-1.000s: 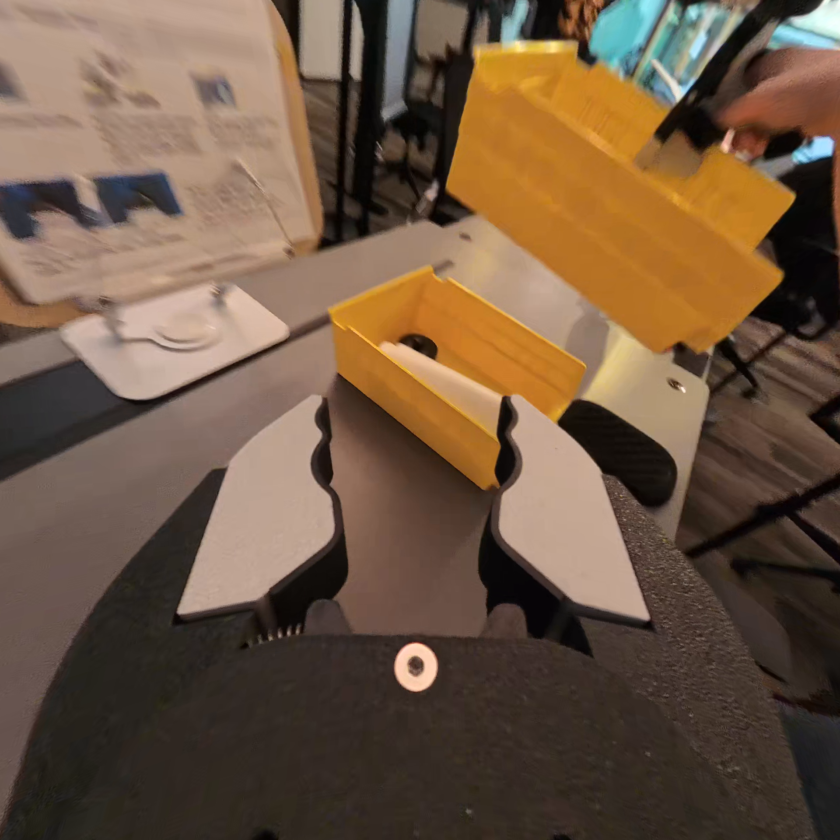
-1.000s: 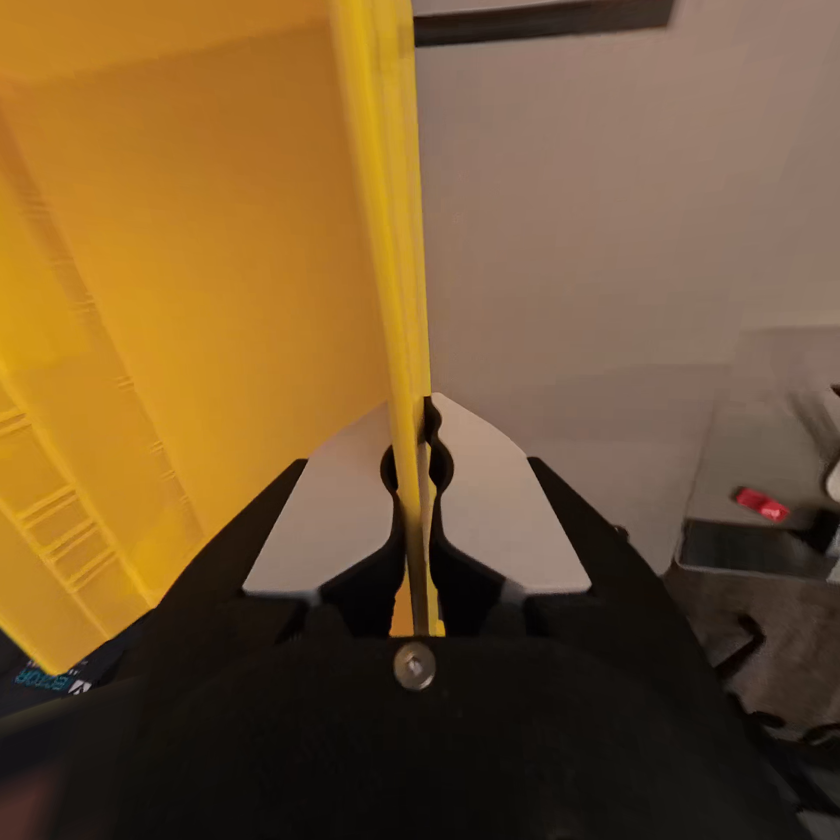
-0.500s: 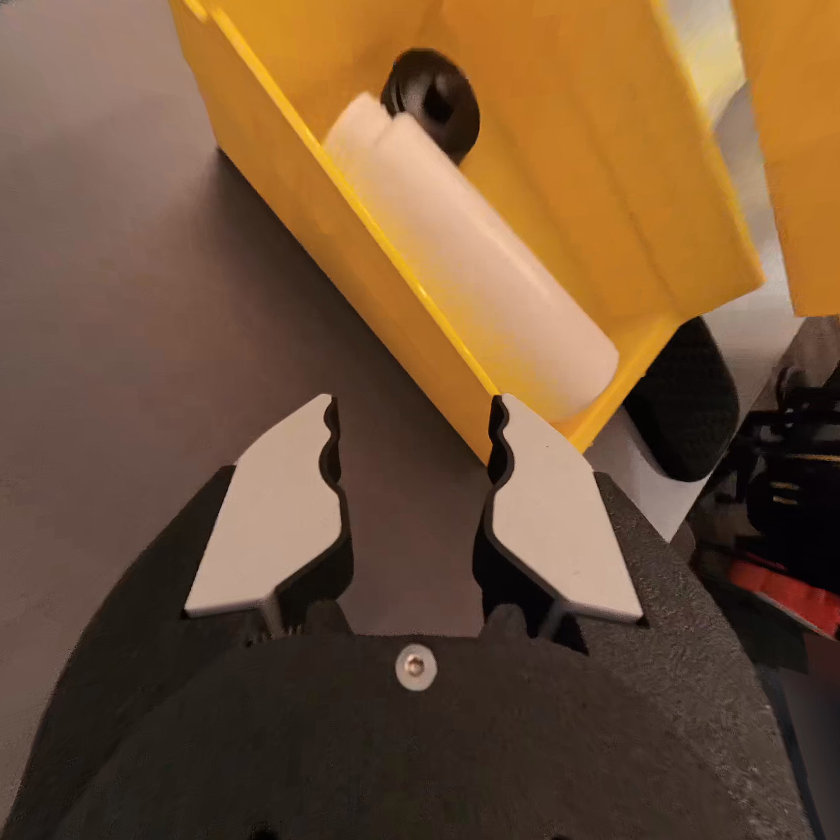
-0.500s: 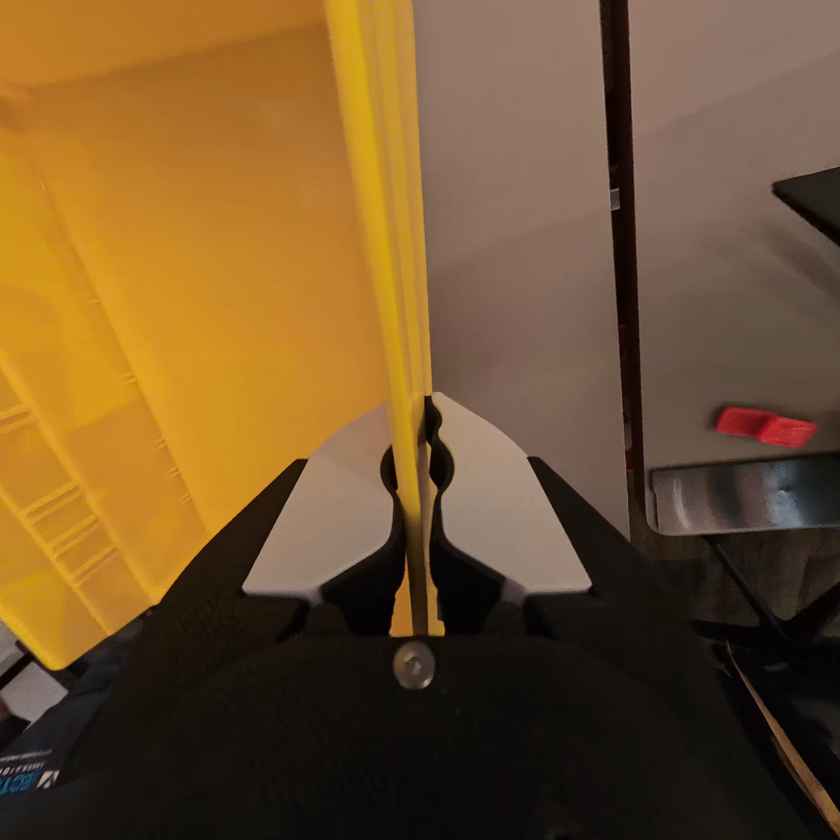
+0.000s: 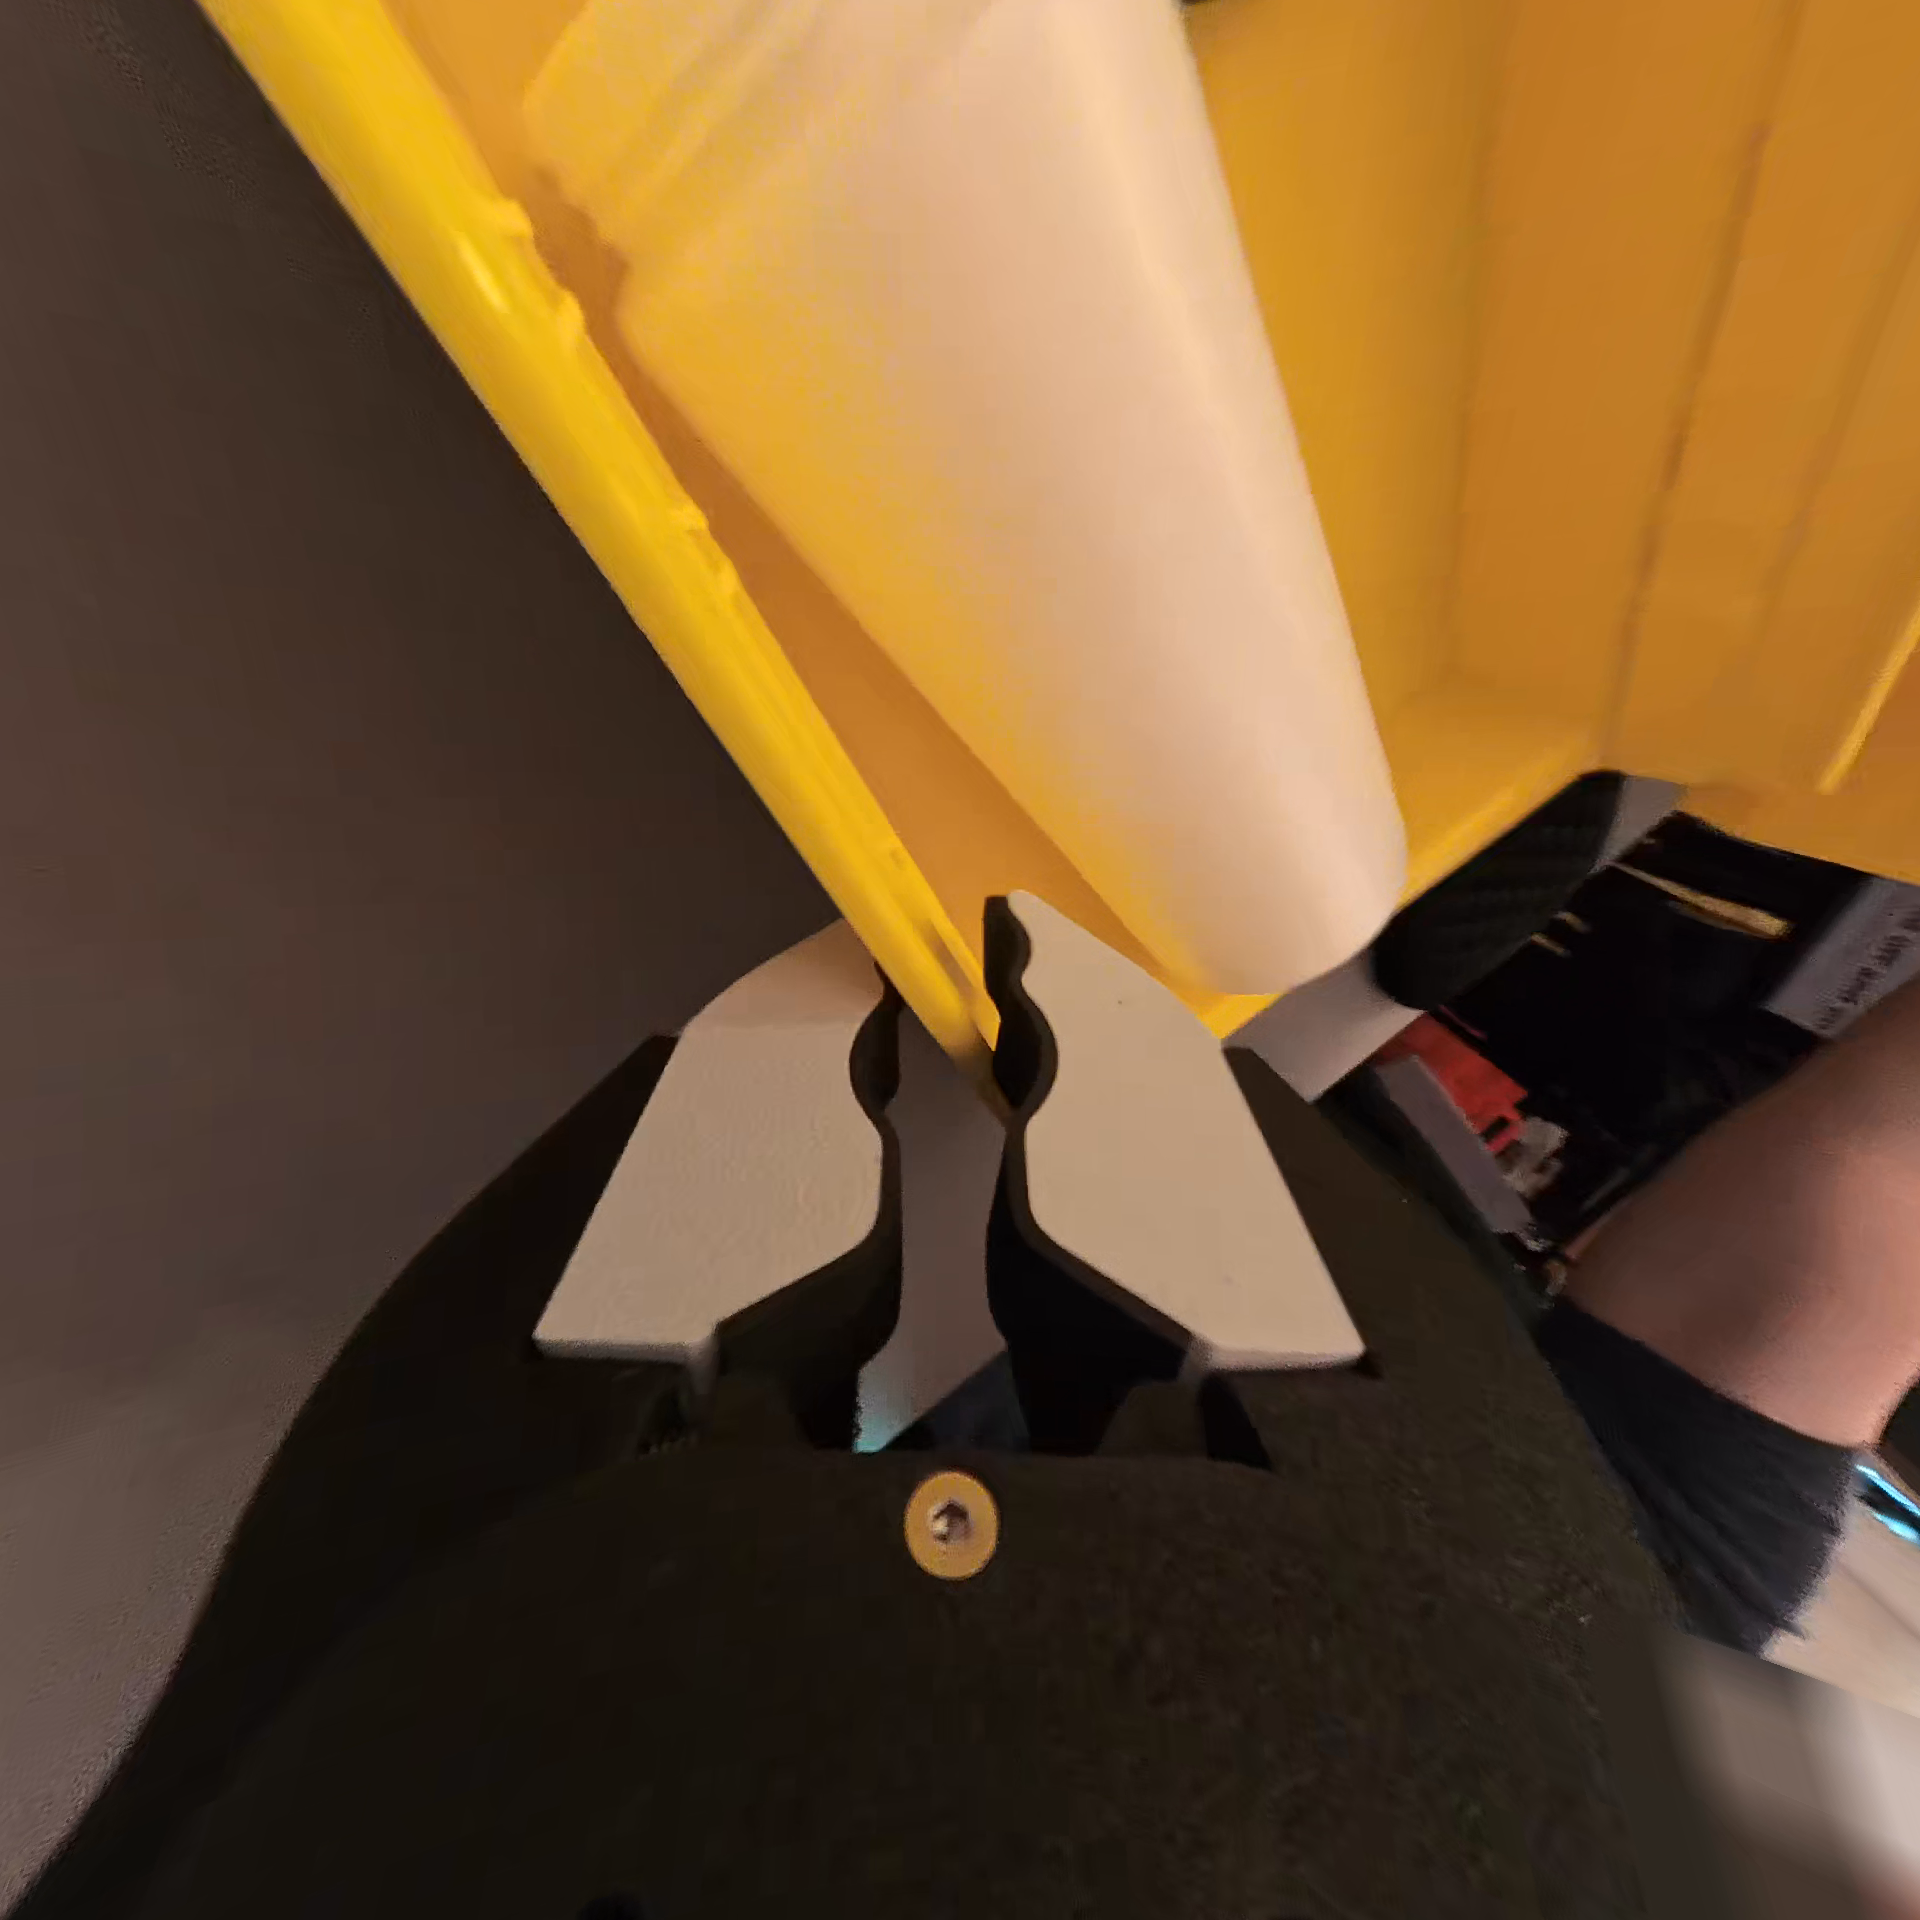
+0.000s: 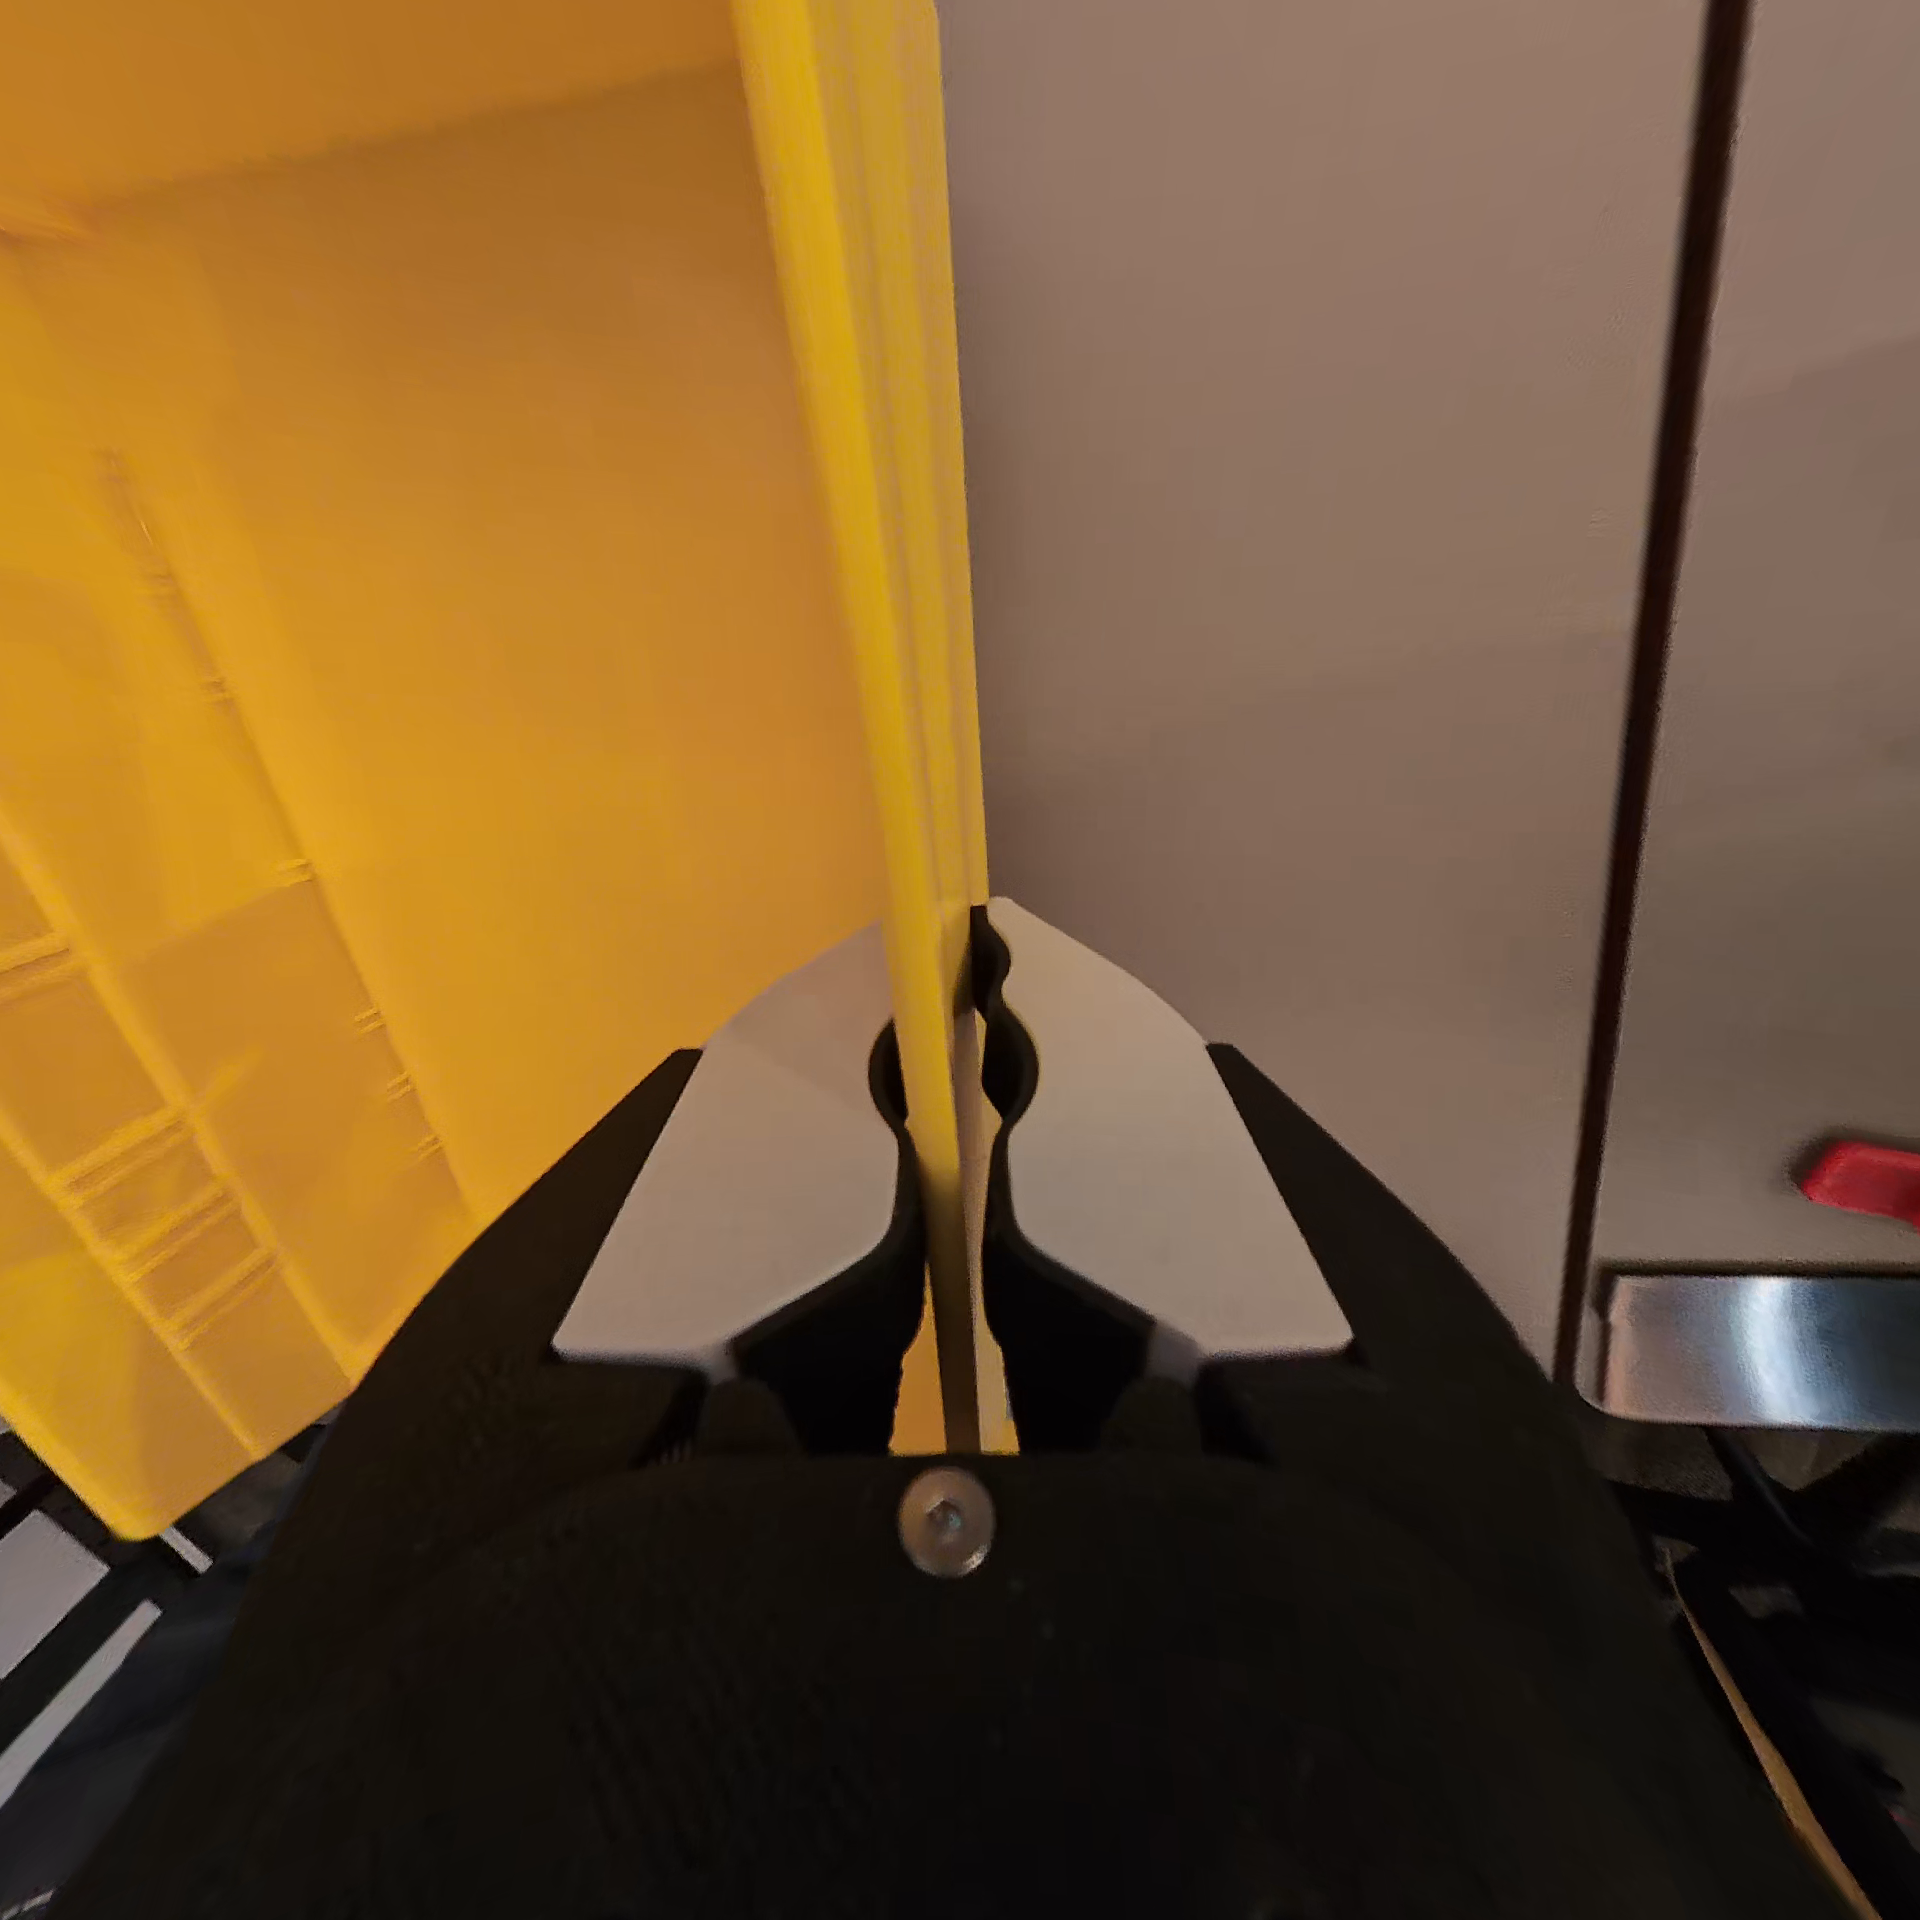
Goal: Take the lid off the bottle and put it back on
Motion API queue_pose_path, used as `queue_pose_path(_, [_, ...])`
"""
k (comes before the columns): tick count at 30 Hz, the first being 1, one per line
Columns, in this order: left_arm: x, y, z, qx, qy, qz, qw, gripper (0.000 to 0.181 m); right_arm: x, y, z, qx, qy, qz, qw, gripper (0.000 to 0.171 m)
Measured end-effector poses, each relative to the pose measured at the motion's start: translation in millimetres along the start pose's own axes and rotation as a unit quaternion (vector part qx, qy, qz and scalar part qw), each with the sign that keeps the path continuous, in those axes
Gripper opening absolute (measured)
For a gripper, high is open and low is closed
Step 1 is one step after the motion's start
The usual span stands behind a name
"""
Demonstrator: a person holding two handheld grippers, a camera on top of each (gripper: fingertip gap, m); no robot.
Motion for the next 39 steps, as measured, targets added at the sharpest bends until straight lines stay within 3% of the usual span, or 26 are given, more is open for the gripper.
queue_pose_path(7, [-35.6,75.1,-22.1,-0.058,-0.03,0.064,0.996,0.004,28.5,45.3,8.4,-0.016,0.022,0.044,0.999,0.007])
queue_pose_path(16, [-100.3,208.6,-111.7,-0.168,-0.069,0.125,0.975,0.004,57.4,114.6,22.2,-0.036,0.027,0.064,0.997,0.007])
queue_pose_path(20, [-117.6,247.4,-144.3,-0.202,-0.101,0.107,0.968,0.004,63.7,131.3,26.5,-0.04,0.02,0.047,0.998,0.007])
queue_pose_path(27, [-129.8,273.4,-160.5,-0.185,-0.134,0.109,0.967,0.005,67.4,151.0,29.7,-0.047,0.015,0.024,0.998,0.007])
queue_pose_path(39, [-143.9,300.6,-169.5,-0.196,-0.153,0.121,0.961,0.004,66.9,143.6,37.3,-0.042,0.005,0.01,0.999,0.006])
Point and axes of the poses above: each gripper's, where its closed fingertips meet, x out along the fingers, z out of its top, y = z × x across the jaws, the point moved 4 cm from there along -x, back along the fingers, and after that the axes turned 1 degree about -y, right-handed, at the moved point
